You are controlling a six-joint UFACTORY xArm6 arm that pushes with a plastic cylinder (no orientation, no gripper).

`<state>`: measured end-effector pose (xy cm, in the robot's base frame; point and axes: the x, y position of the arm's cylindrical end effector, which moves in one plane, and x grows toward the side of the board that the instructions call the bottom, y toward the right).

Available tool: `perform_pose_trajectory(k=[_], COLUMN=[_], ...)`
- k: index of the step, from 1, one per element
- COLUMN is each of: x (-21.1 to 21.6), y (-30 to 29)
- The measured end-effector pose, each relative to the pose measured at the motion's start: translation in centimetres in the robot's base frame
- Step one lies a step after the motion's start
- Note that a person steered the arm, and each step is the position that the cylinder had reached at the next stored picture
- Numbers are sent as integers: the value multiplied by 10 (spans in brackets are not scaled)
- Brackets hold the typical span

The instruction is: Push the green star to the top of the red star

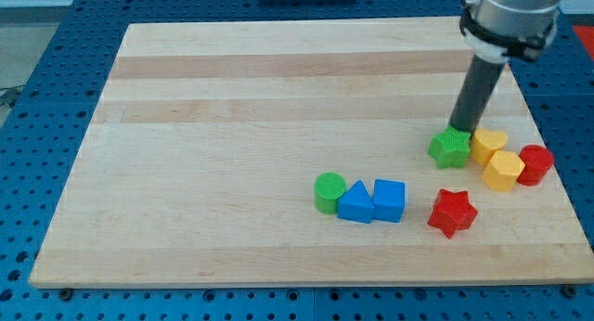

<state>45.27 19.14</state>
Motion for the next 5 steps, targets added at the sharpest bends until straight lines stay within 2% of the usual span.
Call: perform_pose_trajectory(k=[2, 4, 5], x=[63, 70, 53], y=[-3, -6, -6])
